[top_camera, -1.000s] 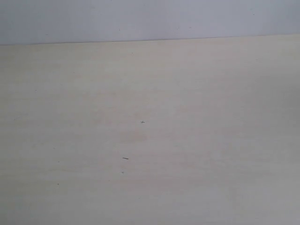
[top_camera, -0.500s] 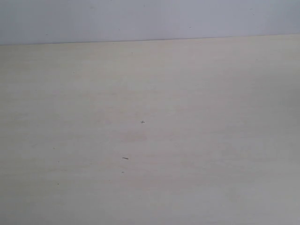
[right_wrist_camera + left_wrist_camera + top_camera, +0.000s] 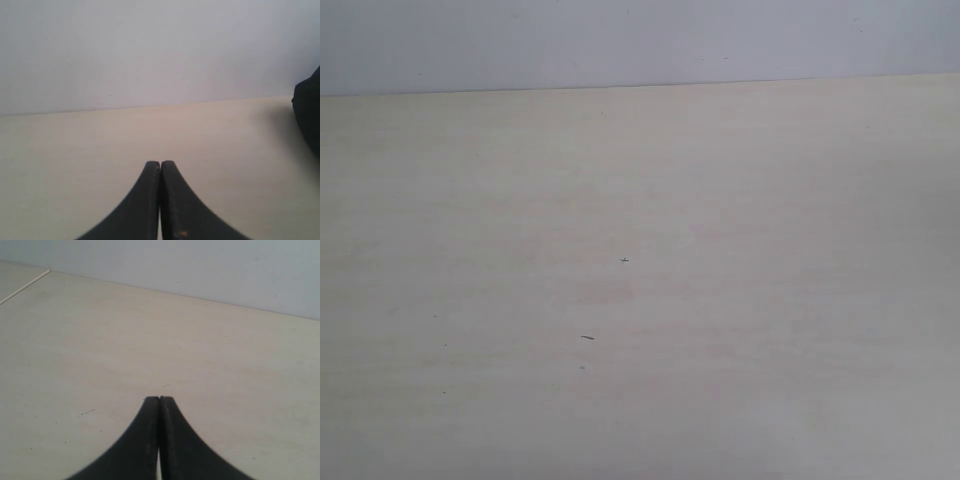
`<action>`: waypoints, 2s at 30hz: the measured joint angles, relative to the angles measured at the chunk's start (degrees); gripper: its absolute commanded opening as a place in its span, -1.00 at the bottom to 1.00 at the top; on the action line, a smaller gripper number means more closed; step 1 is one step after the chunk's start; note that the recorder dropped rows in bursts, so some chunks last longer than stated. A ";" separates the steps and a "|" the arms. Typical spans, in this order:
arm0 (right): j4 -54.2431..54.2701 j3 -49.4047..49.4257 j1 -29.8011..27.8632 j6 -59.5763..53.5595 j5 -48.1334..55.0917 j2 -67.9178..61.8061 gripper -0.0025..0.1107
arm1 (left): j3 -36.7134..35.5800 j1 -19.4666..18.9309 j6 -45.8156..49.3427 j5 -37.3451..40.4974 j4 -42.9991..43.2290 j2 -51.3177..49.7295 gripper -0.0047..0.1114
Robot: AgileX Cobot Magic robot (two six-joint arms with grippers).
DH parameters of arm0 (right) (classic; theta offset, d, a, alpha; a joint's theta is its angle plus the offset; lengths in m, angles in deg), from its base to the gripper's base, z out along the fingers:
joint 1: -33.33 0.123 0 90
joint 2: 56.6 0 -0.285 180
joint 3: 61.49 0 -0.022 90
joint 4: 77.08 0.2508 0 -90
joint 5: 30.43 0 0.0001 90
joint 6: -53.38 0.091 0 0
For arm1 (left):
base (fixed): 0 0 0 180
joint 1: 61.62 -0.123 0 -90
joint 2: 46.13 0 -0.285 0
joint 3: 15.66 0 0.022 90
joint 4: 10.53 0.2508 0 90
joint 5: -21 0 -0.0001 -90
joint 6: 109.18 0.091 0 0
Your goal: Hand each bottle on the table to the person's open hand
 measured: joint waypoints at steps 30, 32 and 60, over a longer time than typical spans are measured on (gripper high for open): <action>-1.65 6.35 0.00 -1.00 -0.30 0.12 -0.95 | 0.00 0.00 0.00 0.00 0.00 0.00 -0.92; -1.65 6.35 0.00 -1.00 -0.30 0.12 -0.95 | 0.00 0.00 0.00 0.00 0.00 0.00 -0.92; -1.65 6.35 0.00 -1.00 -0.30 0.12 -0.95 | 0.00 0.00 0.00 0.00 0.00 0.00 -0.92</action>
